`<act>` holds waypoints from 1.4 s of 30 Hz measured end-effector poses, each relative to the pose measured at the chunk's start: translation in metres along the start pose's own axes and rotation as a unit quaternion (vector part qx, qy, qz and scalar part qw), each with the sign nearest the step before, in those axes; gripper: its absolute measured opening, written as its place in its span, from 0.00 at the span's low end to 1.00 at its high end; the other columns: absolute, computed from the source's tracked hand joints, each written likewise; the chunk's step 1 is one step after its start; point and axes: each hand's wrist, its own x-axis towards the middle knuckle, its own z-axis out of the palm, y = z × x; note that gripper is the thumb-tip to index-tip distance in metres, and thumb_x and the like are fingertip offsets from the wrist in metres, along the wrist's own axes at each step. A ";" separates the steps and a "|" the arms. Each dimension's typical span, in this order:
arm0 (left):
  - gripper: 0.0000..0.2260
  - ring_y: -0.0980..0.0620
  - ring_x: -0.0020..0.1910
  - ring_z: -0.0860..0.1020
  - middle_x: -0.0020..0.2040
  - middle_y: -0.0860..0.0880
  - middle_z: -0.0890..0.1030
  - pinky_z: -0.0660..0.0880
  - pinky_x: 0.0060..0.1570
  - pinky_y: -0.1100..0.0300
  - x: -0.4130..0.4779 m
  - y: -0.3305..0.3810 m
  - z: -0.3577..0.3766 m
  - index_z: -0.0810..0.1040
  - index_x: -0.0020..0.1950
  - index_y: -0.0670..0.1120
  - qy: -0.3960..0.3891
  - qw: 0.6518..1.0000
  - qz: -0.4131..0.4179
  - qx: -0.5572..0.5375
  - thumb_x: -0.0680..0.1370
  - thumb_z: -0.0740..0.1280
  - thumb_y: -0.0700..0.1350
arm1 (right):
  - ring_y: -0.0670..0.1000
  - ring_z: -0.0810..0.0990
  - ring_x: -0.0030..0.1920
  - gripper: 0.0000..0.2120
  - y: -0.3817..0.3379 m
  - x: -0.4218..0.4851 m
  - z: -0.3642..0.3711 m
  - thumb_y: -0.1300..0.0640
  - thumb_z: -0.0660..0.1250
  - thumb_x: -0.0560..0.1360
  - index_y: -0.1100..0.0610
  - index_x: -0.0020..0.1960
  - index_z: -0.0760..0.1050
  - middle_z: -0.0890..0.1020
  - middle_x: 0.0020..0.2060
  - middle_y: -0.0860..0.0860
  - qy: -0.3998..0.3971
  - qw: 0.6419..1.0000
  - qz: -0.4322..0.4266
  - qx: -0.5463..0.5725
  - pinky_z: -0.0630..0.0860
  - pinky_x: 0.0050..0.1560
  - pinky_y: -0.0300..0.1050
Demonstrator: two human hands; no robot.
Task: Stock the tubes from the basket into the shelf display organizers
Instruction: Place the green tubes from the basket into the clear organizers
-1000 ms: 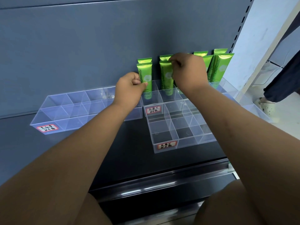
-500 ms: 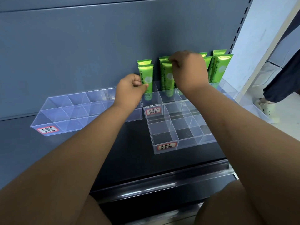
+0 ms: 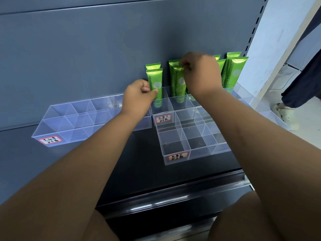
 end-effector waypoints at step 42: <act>0.13 0.48 0.54 0.80 0.53 0.48 0.82 0.78 0.57 0.50 -0.009 0.026 -0.016 0.78 0.57 0.45 0.076 0.991 0.052 0.092 0.77 0.72 0.51 | 0.64 0.80 0.43 0.15 -0.030 -0.017 -0.022 0.51 0.56 0.79 0.55 0.55 0.78 0.81 0.51 0.54 0.021 0.990 -0.070 -0.117 0.70 0.34 0.48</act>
